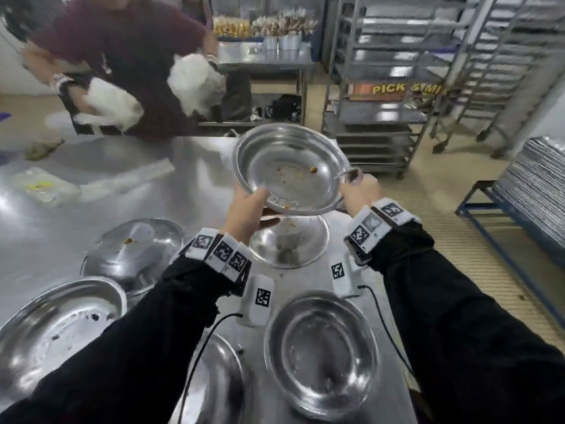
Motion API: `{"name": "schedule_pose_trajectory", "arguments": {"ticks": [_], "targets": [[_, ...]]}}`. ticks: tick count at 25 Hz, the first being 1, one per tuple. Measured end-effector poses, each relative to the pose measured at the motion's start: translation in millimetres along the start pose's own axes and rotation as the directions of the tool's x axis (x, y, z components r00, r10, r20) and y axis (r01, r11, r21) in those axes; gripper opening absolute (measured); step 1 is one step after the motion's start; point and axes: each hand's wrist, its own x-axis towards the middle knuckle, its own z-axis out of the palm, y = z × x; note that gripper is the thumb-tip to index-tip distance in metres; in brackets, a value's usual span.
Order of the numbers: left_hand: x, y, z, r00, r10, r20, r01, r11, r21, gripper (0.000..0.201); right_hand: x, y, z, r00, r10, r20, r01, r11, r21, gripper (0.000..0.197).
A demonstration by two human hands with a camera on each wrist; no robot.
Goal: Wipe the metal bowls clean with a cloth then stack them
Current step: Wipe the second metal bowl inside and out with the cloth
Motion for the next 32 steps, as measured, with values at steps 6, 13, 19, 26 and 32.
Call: {"name": "schedule_pose_trajectory", "arguments": {"ticks": [6,13,19,26,32], "targets": [[-70.7,-25.9,129.7,0.996,-0.022,0.087,0.029,0.995,-0.090,0.040,-39.1,77.2,-150.1,0.993,0.035,-0.116,-0.028,0.998,0.058,0.006],[-137.2,-99.1,239.5,0.978,-0.105,0.179,0.124,0.987,-0.100,0.045,-88.2,210.1,-248.1,0.986,0.151,-0.070,-0.148,0.988,0.050,0.023],[-169.7,-158.1,265.4,0.978,-0.074,0.195,0.025,0.971,0.239,0.073,-111.2,292.8,-266.2,1.000,-0.015,-0.012,0.013,0.990,-0.140,0.037],[-172.1,-183.3,265.1,0.914,-0.060,0.401,-0.121,0.903,0.412,0.066,-84.2,288.6,-248.9,0.945,-0.301,0.127,0.325,0.907,-0.269,0.041],[-170.6,-158.3,281.1,0.898,-0.005,0.440,-0.151,0.936,0.317,0.034,-81.9,291.3,-218.6,0.812,-0.447,0.376,0.571,0.742,-0.350,0.041]]}}
